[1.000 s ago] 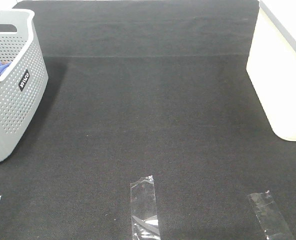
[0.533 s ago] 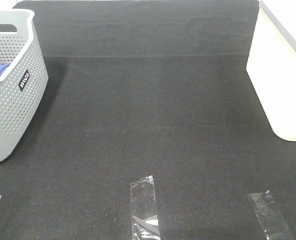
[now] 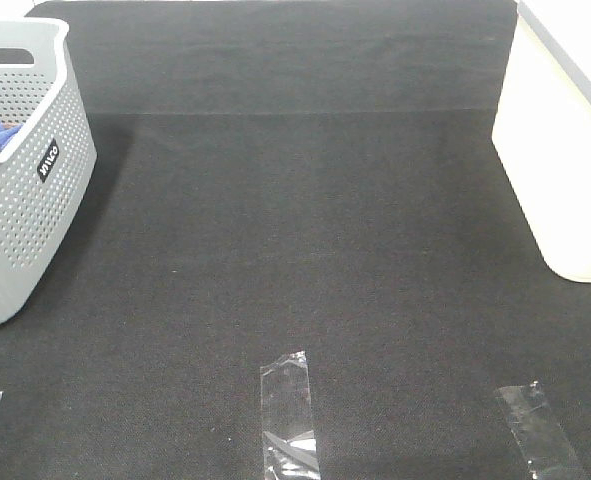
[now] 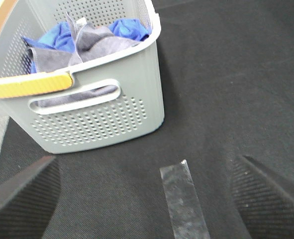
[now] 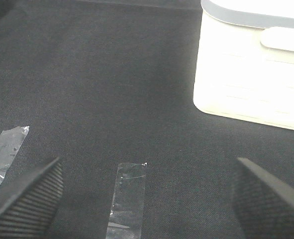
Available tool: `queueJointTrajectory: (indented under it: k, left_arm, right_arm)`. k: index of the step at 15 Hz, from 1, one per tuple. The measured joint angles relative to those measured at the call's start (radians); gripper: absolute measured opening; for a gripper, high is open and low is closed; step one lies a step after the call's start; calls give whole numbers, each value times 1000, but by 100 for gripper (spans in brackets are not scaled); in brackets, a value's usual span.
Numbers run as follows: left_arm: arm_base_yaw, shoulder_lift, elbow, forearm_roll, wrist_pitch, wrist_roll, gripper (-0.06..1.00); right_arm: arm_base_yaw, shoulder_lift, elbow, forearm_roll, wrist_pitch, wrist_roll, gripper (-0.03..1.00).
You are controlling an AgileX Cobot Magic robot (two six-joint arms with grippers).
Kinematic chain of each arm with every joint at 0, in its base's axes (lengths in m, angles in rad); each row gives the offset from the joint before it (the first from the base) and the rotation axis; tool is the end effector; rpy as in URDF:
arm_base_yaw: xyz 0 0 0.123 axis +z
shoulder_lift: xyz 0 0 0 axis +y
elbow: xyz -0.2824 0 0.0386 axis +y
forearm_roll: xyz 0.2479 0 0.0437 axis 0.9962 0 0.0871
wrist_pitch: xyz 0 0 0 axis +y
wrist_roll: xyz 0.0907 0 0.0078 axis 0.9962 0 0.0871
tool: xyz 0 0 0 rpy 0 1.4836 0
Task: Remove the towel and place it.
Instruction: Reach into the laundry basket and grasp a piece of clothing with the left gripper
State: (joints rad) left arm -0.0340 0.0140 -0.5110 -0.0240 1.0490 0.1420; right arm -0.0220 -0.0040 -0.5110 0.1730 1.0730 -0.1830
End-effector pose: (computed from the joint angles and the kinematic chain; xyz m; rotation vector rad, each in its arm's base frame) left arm -0.0035 -0.0018 0.2813 0.1798 2.0276 0.0392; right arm -0.0076 0.0140 0.2802 -0.1740 2.0229 0.0778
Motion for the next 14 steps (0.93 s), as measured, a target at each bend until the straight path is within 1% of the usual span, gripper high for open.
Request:
queueJointTrajectory:
  k: [1,2,5,6,7,9,11,12,14]
  left_arm:
    - [0,28,-7,0,-5,-12,87]
    - [0,63,-22,2,-34,-27,86]
    - [0,187,-78,49,-203,-42,79]
    - [0,248,-98,73,-239,-42,75]
    - [0,338,-134,116,-278,-42,68]
    - [0,451,-190,183,-323,-42,58]
    - [0,581,-241,226,-363,-52,55]
    - [0,645,-262,237,-378,-78,55]
    - [0,790,-308,249,-395,-163,55]
  right_arm:
    - [0,0,0,0,0,0,85]
    - [0,0,0,0,0,0,85]
    - [0,0,0,0,0,0,85]
    - [0,0,0,0,0,0,85]
    - [0,0,0,0,0,0,85]
    - [0,0,0,0,0,0,85]
    - [0,0,0,0,0,0,85]
    - [0,0,0,0,0,0,85]
    - [0,0,0,0,0,0,85]
